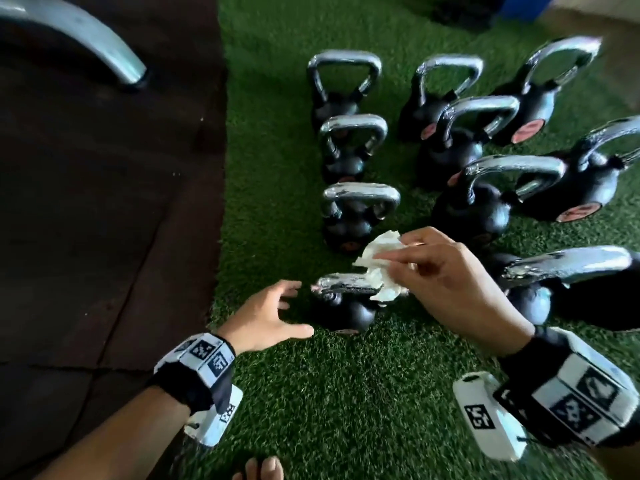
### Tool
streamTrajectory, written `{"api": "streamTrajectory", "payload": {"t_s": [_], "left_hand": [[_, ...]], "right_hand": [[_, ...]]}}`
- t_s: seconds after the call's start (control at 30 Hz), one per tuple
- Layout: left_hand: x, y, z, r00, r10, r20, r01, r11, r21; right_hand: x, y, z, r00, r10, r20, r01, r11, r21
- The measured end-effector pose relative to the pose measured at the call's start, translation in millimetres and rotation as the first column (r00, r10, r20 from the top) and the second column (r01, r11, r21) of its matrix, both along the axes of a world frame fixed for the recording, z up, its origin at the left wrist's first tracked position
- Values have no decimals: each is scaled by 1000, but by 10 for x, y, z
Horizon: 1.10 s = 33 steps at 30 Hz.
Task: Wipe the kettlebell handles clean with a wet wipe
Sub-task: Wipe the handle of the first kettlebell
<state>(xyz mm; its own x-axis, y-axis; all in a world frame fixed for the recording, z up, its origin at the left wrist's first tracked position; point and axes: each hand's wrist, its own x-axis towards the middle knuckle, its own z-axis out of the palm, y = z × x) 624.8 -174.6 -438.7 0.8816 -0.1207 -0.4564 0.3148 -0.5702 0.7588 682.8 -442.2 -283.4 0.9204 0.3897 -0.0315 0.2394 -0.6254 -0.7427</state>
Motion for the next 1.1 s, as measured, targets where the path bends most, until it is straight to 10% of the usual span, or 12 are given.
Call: {"api": "streamTrajectory", "payload": {"t_s": [0.47,0.63,1.1], "left_hand": [[153,-764,-340,943,202,264,-208,978,-6],[148,-756,-298,954,235,185,-241,971,10],[181,-765,-199,975,165,147,-176,982,66]], "right_hand": [[-189,158,-291,960,60,273,-31,993,-110],[-310,407,-322,963,157,219,-75,937,-342],[-407,297,-501,956,66,287,38,939,-341]]}}
